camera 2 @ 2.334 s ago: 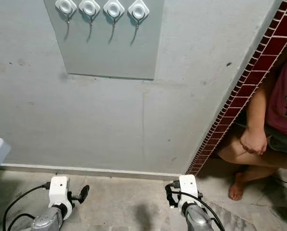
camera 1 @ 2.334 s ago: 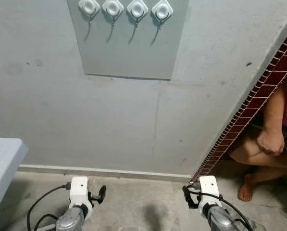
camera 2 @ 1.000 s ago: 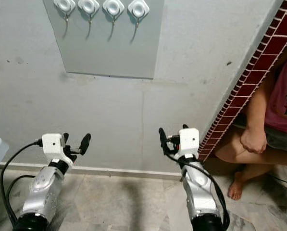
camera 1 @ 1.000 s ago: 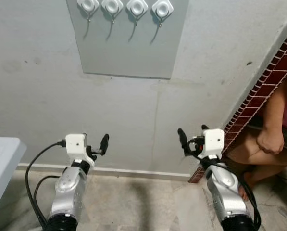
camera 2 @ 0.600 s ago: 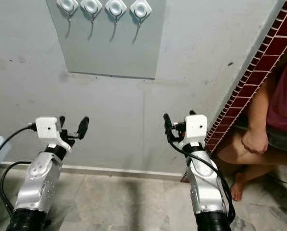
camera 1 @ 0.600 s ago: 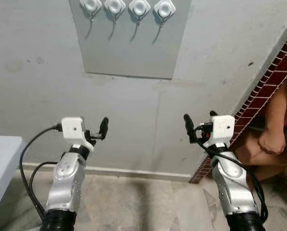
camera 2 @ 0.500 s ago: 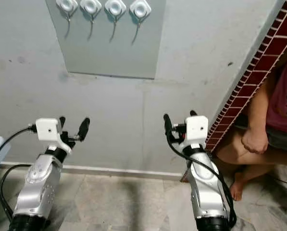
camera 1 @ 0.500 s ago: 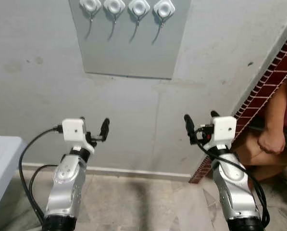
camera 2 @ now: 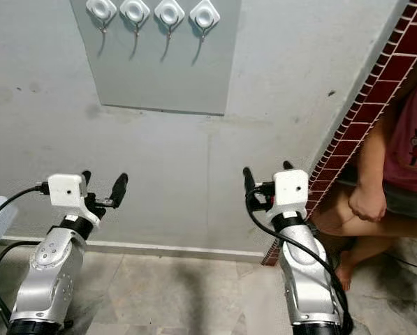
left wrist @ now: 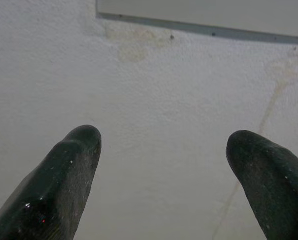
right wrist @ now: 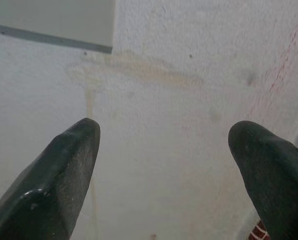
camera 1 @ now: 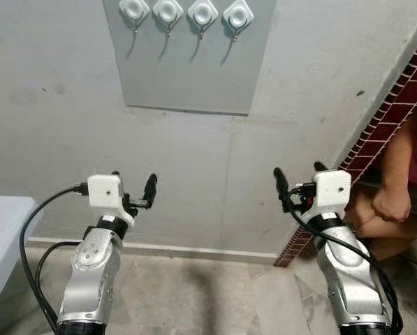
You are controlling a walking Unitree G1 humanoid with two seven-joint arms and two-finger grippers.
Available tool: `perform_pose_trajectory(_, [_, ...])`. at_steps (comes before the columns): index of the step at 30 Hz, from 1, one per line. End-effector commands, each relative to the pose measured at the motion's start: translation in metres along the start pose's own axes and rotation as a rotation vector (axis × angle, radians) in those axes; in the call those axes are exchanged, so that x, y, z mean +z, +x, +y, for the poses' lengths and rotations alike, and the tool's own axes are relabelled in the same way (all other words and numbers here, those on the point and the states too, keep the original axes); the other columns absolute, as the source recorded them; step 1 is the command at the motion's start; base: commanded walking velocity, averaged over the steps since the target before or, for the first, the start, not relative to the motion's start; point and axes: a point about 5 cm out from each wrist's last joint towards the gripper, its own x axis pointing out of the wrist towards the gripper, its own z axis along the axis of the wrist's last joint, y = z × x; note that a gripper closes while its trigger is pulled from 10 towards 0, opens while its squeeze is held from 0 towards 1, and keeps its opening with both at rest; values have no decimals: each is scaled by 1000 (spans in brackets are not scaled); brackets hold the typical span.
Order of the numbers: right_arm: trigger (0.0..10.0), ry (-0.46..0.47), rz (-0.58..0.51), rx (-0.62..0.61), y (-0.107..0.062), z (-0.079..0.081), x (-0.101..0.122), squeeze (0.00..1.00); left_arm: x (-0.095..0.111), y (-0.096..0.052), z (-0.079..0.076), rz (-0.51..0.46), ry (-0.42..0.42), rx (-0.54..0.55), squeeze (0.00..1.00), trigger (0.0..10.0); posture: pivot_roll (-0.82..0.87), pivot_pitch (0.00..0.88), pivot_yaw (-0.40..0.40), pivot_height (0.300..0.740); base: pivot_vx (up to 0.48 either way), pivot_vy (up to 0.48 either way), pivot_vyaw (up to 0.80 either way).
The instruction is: Hang keys on a hook
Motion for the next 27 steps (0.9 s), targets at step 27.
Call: perform_pose_trajectory(27, [10000, -46, 62, -23, -15, -2, -9, 0, -2, 8, -14, 52, 35, -113, 0, 10000, -63, 50, 5, 740, 0, 0, 450])
